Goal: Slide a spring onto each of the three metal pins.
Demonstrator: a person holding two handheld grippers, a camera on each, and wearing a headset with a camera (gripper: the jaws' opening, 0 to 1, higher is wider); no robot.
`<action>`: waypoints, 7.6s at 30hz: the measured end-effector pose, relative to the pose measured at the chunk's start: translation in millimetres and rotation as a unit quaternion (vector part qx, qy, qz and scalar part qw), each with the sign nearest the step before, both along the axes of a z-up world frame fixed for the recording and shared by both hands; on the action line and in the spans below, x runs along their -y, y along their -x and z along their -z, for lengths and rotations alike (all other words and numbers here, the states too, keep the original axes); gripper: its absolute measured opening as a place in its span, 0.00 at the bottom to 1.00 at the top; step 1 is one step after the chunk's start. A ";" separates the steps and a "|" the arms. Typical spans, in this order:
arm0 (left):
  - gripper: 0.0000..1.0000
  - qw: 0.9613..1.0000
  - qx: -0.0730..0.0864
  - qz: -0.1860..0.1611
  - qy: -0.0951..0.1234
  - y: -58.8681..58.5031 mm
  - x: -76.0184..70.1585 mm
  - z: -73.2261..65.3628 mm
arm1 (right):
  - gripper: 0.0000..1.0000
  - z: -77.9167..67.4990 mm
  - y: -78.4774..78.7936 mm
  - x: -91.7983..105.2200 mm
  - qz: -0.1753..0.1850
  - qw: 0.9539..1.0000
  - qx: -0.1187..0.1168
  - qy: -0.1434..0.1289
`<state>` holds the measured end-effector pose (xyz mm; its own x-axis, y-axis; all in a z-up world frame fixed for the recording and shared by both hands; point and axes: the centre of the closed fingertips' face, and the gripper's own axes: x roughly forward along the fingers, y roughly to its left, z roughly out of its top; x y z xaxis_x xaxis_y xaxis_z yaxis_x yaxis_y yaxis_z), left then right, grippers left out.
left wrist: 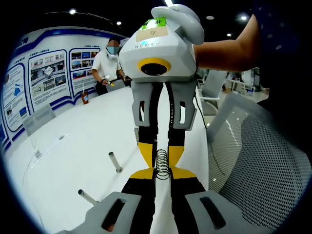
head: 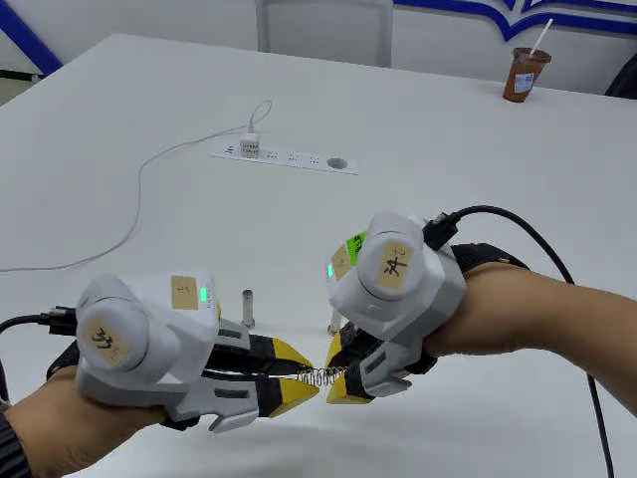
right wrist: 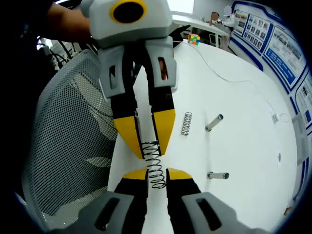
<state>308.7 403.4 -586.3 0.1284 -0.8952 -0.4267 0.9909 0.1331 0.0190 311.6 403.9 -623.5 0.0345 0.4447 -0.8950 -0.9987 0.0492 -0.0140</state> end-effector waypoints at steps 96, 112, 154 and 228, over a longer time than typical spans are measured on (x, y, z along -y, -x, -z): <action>0.43 0.993 -0.016 -0.112 0.014 -22.1 -48.1 5.0 | 0.12 -41.0 -89.9 36.4 0.073 0.996 0.051 0.033; 0.44 0.992 -0.019 -0.122 0.013 -19.2 -52.8 6.2 | 0.12 -24.6 -99.2 29.7 0.077 0.995 0.033 0.052; 0.42 0.991 -0.022 -0.129 0.007 -20.2 -60.8 11.5 | 0.12 35.8 -107.6 28.8 0.101 0.990 -0.006 0.097; 0.41 0.988 -0.028 -0.153 -0.010 -20.3 -80.8 18.8 | 0.18 48.8 -66.9 -74.5 0.113 0.993 -0.009 -0.017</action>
